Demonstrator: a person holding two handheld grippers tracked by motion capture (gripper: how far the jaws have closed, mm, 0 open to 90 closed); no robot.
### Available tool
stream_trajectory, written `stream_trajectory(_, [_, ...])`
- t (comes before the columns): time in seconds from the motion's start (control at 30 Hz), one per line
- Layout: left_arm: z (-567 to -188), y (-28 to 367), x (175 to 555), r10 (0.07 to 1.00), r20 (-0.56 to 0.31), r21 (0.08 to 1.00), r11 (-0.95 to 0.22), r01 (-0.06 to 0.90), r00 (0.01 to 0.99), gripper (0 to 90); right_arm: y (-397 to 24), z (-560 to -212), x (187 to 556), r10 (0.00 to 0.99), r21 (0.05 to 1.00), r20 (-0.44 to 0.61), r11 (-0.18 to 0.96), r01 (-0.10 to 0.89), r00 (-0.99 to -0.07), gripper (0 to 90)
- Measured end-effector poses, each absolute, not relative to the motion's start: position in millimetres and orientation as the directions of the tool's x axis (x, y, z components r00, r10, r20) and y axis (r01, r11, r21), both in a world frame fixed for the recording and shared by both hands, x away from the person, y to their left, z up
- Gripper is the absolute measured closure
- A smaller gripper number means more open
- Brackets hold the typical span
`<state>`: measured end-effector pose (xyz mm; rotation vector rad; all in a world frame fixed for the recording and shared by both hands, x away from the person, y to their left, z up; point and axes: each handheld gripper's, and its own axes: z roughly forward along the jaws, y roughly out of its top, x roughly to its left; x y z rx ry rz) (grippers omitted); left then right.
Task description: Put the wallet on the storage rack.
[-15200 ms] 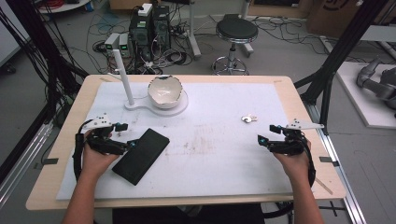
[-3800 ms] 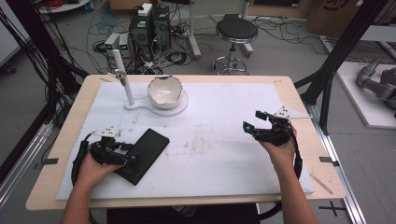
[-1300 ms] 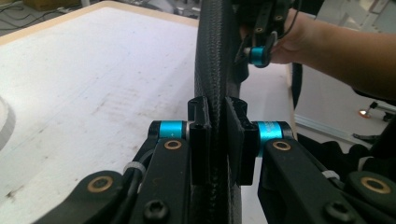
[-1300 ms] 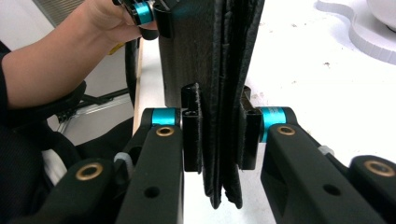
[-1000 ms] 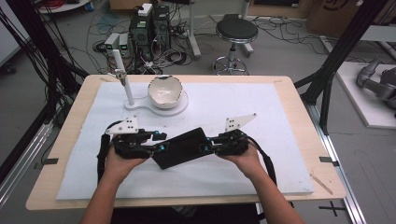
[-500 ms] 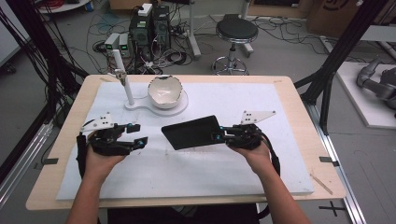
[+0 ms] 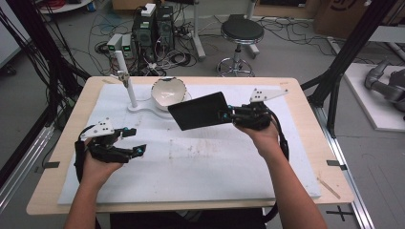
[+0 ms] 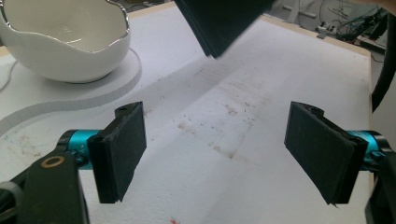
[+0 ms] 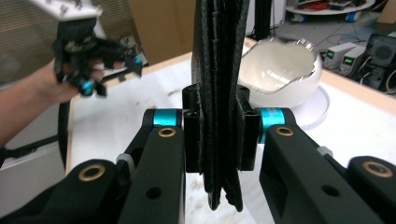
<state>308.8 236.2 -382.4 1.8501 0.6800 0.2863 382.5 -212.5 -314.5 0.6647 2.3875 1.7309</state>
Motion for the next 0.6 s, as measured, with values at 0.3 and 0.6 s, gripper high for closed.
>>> stream_trajectory(0.3, [-384.9, 236.4, 308.8, 0.585, -0.102, 0.903, -0.285, 0.322, 0.805, 14.0, -198.9, -287.5, 424.9, 0.457, 0.916, 0.156, 0.266, 0.301, -0.876, 78.4])
stream_trajectory(0.6, [-386.9, 235.7, 310.6, 0.598, -0.093, 0.892, -0.306, 0.333, 0.796, 7.6, -175.9, -272.8, 461.2, 0.486, 0.896, 0.158, 0.295, 0.331, -0.86, 78.3])
